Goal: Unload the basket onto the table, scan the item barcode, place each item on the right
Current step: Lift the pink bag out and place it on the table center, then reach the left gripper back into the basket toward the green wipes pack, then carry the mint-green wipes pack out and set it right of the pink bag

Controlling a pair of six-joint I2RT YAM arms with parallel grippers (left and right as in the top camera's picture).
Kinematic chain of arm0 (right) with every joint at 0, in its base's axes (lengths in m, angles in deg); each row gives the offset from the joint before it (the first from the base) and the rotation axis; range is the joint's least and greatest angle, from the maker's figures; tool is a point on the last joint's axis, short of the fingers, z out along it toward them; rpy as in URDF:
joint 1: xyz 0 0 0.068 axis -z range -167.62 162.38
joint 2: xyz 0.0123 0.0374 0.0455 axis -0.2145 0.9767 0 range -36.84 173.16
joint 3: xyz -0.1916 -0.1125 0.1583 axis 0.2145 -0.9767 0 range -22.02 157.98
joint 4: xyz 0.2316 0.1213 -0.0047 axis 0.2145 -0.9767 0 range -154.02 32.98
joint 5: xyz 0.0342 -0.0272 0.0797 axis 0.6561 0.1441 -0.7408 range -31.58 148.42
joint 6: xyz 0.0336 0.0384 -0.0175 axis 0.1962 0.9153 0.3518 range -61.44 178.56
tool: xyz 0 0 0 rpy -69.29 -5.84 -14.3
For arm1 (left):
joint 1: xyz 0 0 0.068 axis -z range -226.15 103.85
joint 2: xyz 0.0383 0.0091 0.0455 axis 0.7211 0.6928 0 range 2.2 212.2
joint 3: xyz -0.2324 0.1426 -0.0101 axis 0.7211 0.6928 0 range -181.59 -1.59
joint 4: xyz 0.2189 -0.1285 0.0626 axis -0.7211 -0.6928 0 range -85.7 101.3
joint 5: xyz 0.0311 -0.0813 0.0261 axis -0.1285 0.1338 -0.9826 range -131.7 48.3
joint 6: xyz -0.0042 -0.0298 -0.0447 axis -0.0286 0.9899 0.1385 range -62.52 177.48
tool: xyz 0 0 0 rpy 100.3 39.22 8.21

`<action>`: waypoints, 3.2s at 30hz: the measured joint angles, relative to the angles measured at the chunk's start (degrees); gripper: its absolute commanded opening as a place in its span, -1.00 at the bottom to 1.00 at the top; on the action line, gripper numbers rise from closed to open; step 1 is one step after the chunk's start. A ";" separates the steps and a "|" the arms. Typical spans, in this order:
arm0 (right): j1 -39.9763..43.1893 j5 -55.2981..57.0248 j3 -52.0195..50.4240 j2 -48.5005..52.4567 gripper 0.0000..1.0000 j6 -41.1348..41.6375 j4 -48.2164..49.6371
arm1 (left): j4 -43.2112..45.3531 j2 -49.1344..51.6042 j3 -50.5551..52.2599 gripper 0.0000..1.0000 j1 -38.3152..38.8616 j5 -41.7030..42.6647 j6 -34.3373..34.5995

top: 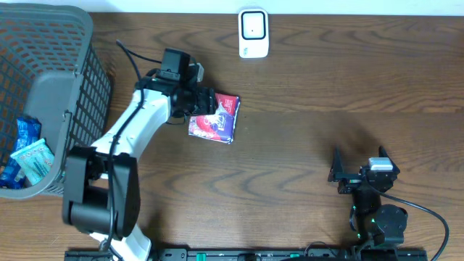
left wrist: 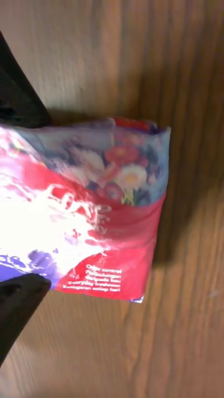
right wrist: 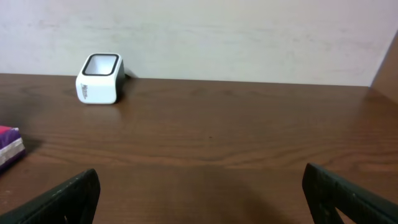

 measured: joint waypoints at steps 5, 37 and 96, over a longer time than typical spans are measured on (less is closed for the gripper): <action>0.00 0.00 0.00 0.00 0.99 0.00 -0.02 | -2.38 -6.43 -5.22 0.50 -5.01 0.02 0.02; 0.00 0.00 0.00 0.00 0.98 0.00 0.00 | -25.00 -4.39 -6.82 0.51 -51.06 -37.48 27.52; 0.00 0.00 0.00 0.00 0.98 0.00 0.00 | -3.78 -42.71 -7.10 -0.85 -27.10 3.91 14.78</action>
